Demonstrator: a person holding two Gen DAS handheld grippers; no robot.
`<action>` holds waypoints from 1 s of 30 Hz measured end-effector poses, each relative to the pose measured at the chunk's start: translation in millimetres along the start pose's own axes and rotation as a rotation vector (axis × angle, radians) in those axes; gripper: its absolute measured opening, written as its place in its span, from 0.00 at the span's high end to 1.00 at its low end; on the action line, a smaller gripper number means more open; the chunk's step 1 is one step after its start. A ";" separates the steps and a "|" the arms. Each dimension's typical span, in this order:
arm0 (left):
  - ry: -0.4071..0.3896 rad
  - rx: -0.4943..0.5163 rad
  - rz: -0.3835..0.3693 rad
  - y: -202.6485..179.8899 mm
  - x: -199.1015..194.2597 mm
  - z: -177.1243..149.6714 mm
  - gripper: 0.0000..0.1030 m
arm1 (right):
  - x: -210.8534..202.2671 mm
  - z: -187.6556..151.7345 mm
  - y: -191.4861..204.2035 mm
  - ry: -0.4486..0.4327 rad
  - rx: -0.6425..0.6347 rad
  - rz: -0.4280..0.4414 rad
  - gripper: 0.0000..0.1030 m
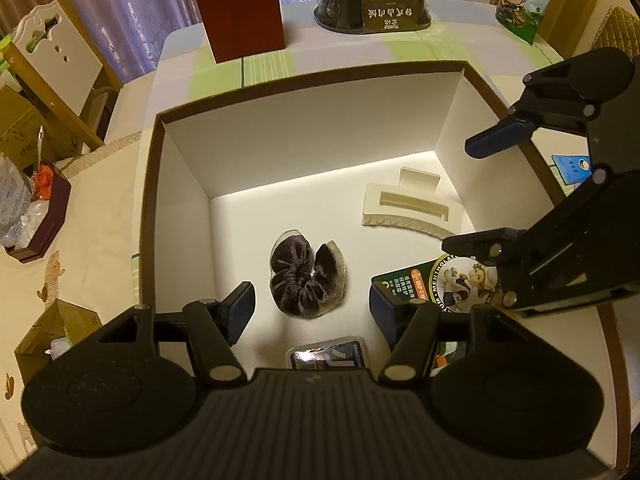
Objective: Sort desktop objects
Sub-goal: 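Open both tools to drop the scrunchie and claw clip into the box, then withdraw both open tools from the box toward the tubes on the table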
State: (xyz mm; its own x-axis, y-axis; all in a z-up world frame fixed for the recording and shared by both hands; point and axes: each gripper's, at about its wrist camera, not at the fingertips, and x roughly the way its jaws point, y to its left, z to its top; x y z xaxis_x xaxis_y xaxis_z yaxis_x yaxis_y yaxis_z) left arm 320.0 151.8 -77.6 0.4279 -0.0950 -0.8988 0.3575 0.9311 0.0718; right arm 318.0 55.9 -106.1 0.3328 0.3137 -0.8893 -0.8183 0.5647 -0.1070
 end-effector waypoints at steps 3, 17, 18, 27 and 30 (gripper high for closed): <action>-0.012 0.003 0.008 -2.0 -7.6 -2.1 0.42 | -8.2 -2.7 2.0 -0.016 0.011 0.003 0.31; -0.059 0.005 0.056 -14.0 -46.8 -20.4 0.36 | -44.0 -16.9 16.5 -0.076 0.048 0.008 0.31; -0.064 0.007 0.061 -15.5 -50.4 -22.2 0.35 | -46.5 -17.9 17.6 -0.079 0.050 0.008 0.31; -0.101 -0.001 0.108 -31.4 -85.7 -42.5 0.15 | -76.8 -37.9 32.0 -0.151 0.087 0.000 0.05; -0.112 -0.011 0.112 -35.5 -97.1 -48.5 0.13 | -89.4 -46.4 35.6 -0.172 0.100 0.009 0.05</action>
State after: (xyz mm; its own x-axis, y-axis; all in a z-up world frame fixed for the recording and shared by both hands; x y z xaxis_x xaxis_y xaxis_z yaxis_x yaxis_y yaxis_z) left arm 225.4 145.1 -13.8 0.5546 -0.0280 -0.8317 0.2933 0.9419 0.1639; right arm 237.3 12.6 -51.0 0.4083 0.4402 -0.7997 -0.7737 0.6318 -0.0472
